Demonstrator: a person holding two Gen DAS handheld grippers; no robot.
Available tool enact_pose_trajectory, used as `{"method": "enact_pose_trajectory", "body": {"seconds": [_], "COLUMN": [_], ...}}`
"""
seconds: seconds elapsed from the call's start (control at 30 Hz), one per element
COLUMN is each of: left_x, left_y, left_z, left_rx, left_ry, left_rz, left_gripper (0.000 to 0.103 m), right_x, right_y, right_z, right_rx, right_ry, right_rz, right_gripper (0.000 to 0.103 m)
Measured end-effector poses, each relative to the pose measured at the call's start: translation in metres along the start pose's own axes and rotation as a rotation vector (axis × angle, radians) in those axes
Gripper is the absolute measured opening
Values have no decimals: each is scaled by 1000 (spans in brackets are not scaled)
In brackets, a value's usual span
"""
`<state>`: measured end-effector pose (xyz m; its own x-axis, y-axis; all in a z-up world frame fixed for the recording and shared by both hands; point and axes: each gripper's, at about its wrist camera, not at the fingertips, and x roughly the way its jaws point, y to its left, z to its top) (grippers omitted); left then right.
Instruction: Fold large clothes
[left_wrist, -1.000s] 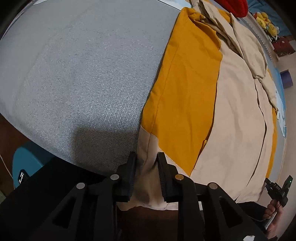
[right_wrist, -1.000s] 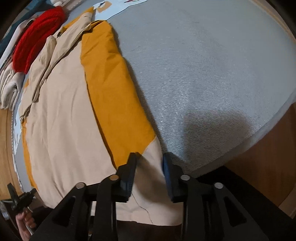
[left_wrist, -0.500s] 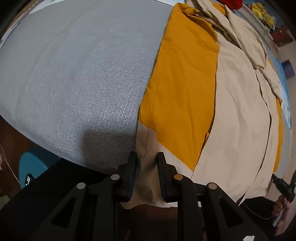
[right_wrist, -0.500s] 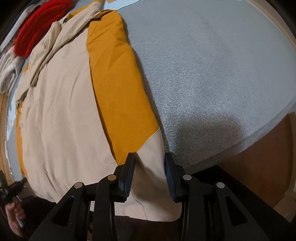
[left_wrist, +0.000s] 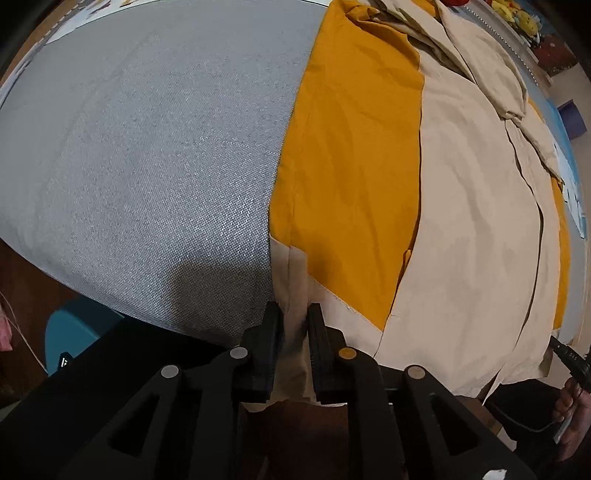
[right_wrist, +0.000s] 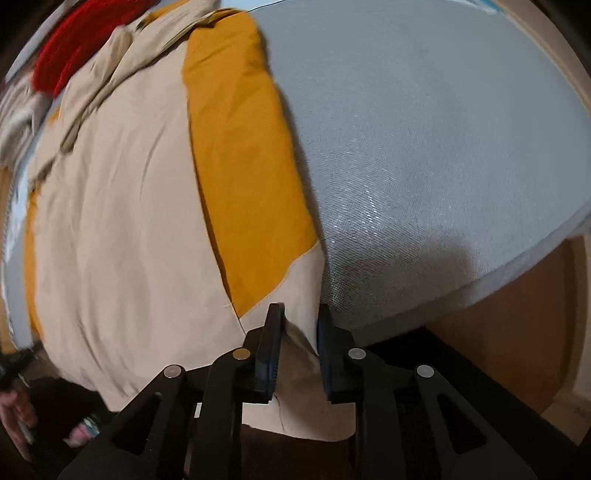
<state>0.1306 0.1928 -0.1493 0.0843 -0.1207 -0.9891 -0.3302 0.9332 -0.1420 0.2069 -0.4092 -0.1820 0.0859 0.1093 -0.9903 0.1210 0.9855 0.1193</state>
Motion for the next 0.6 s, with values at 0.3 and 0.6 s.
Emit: {"method": "enact_pose_trajectory", "body": {"seconds": [0.3, 0.6], "left_x": [-27, -74], "left_y": [-18, -43], "left_z": [-9, -21], "left_rx": [103, 213], "left_ry": [-85, -206], "left_rz": [5, 13], "left_gripper": [4, 4], "right_x": [-36, -91], "right_y": [12, 18], "right_z": [-4, -14], "right_rx": [-34, -76], "right_ry": [-111, -243], "right_rz": [52, 95], "right_gripper": [5, 4]}}
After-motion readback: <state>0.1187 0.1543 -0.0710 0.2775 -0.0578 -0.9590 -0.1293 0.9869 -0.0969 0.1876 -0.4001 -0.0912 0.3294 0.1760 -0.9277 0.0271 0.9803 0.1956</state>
